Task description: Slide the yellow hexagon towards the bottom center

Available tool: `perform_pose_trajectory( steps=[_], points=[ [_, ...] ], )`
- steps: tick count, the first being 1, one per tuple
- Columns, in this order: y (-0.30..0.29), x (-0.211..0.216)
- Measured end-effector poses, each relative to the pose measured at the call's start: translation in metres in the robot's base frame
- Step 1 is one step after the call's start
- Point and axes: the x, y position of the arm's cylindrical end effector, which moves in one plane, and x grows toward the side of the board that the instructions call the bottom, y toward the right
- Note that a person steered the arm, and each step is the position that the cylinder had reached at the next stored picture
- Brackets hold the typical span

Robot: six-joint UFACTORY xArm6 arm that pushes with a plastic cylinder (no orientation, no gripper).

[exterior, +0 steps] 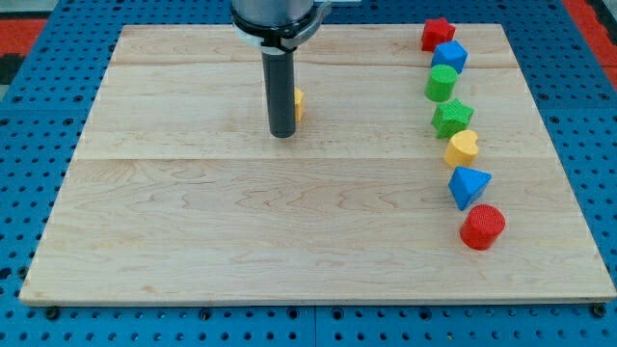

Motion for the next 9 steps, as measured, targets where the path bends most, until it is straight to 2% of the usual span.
perform_pose_trajectory(
  steps=[1, 2, 3, 4, 5, 6, 7, 8, 9],
  points=[
    [-0.046, -0.018],
    [-0.017, -0.070],
    [0.060, -0.029],
    [0.112, 0.048],
    [0.118, 0.056],
    [0.099, 0.027],
    [0.088, 0.078],
    [0.128, 0.131],
    [0.113, 0.109]
  ],
)
